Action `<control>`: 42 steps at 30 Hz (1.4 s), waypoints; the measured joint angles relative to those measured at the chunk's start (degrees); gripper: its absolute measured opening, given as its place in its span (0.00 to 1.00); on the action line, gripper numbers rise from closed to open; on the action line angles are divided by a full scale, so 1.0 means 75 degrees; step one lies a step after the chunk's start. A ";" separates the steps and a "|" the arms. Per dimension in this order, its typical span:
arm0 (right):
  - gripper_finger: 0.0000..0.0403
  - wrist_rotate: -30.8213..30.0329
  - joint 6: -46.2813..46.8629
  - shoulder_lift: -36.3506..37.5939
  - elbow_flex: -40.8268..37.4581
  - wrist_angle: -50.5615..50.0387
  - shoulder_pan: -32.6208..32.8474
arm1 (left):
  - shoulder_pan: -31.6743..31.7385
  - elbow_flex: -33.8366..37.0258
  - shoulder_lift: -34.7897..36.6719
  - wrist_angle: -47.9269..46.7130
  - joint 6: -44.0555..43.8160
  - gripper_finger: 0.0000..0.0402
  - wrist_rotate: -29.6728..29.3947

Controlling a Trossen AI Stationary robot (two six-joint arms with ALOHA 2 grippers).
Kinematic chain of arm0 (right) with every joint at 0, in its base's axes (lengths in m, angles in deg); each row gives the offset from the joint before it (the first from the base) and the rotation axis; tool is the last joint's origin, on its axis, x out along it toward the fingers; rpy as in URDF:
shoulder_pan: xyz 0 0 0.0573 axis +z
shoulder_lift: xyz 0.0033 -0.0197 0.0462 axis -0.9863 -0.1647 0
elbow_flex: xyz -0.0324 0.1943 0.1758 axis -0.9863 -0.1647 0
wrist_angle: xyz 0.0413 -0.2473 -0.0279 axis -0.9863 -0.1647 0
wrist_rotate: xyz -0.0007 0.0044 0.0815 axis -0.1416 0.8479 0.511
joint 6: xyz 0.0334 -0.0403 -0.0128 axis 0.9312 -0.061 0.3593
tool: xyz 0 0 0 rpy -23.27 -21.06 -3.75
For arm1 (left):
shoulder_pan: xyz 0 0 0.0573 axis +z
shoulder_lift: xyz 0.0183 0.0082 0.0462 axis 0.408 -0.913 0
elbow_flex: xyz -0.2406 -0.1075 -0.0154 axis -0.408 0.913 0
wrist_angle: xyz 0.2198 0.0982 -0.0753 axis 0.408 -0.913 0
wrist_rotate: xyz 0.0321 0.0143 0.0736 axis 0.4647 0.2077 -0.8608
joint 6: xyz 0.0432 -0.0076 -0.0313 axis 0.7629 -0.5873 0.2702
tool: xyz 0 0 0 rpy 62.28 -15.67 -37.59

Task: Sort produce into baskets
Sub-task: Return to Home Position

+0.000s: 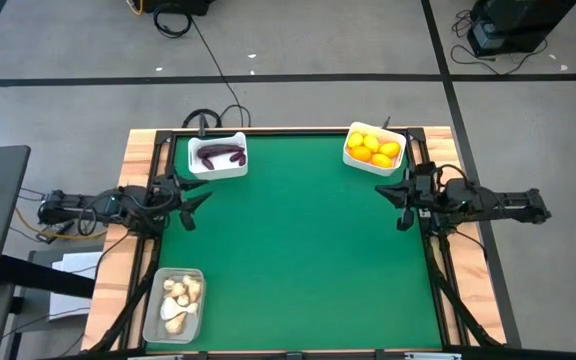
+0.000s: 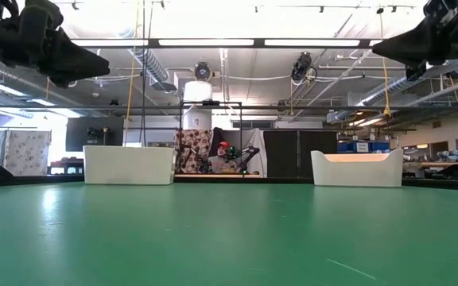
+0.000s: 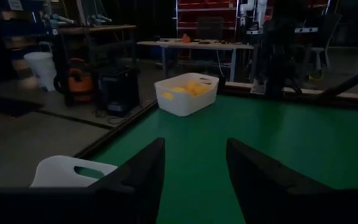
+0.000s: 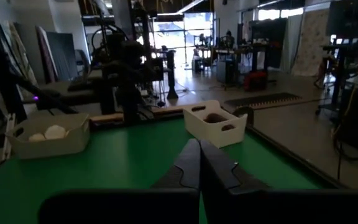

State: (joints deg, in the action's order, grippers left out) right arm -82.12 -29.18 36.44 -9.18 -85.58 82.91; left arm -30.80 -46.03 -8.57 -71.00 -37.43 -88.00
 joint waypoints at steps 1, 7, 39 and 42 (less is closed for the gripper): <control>0.02 0.0001 0.0065 0.0123 0.0000 -0.0100 0.0000 | 0.0000 0.0000 0.0062 -0.0113 0.0002 0.44 -0.0003; 0.02 0.0001 0.0203 0.0704 0.0003 -0.0612 0.0000 | 0.0000 0.0000 0.0524 -0.0349 -0.0053 0.44 -0.0041; 0.02 0.2222 0.0674 0.0684 -0.1408 0.0959 -0.0003 | 0.0003 0.1475 0.0699 0.1540 0.0448 0.43 0.2396; 0.02 0.2101 0.0620 0.0681 -0.1379 0.0865 -0.0003 | -0.0003 0.1475 0.0699 0.1562 0.0461 0.43 0.2501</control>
State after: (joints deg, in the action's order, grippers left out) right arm -66.37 -24.53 41.55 -19.52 -79.10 82.89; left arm -30.82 -34.97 -3.33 -59.28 -33.98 -69.25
